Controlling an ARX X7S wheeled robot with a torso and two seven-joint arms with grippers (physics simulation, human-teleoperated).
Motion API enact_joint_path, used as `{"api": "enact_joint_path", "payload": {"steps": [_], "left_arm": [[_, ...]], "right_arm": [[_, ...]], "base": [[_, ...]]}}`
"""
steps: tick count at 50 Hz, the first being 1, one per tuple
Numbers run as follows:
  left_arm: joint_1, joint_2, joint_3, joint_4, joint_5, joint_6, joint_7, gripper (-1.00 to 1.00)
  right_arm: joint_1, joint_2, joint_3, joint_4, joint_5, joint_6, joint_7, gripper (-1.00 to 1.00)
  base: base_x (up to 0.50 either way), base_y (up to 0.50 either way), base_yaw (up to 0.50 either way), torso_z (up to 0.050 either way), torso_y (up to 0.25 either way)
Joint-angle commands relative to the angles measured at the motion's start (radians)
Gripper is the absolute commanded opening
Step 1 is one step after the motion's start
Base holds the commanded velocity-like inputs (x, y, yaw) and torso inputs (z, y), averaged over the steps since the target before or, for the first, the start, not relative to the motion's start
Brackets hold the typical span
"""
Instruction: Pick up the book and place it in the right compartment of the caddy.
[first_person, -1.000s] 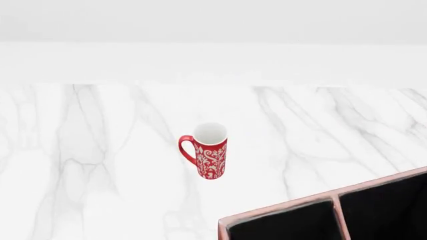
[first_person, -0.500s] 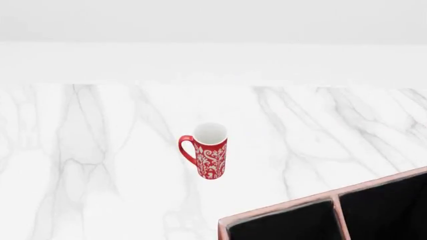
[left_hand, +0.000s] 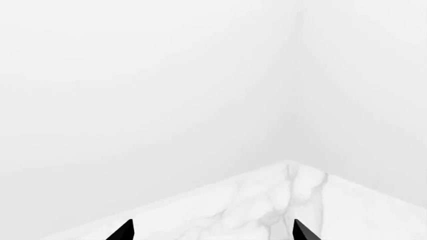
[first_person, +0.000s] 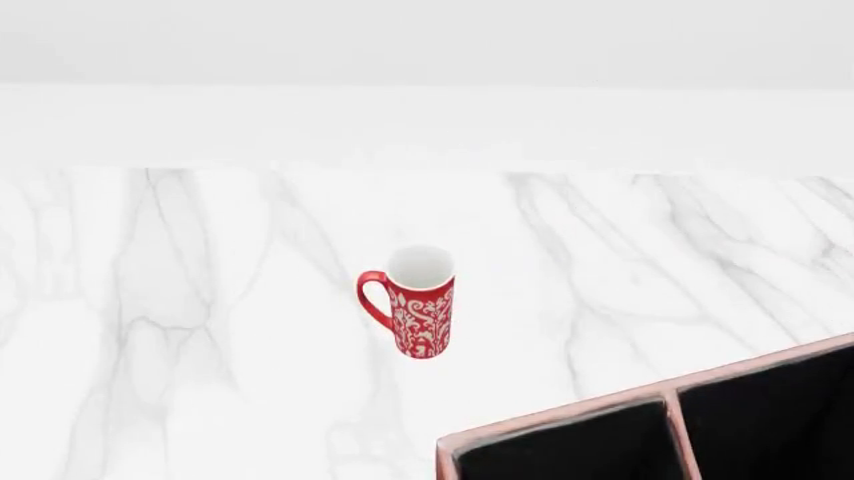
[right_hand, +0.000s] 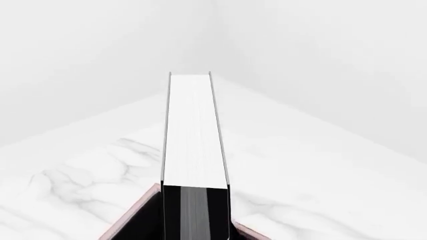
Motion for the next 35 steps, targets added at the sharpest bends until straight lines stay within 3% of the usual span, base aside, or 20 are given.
{"api": "enact_joint_path", "payload": {"steps": [1,35], "left_arm": [[0.005,0.021,-0.019,0.000,0.016,0.003,0.023,1.00],[0.009,0.014,-0.023,0.011,0.002,-0.007,0.016,1.00]], "right_arm": [[0.039,-0.021,0.001,-0.013,-0.016,0.012,-0.045,-1.00],[-0.006,-0.030,-0.034,-0.004,-0.087,-0.035,-0.102,-1.00]], "base": [[0.00,0.00,0.00,0.000,0.000],[0.00,0.00,0.00,0.000,0.001]]}}
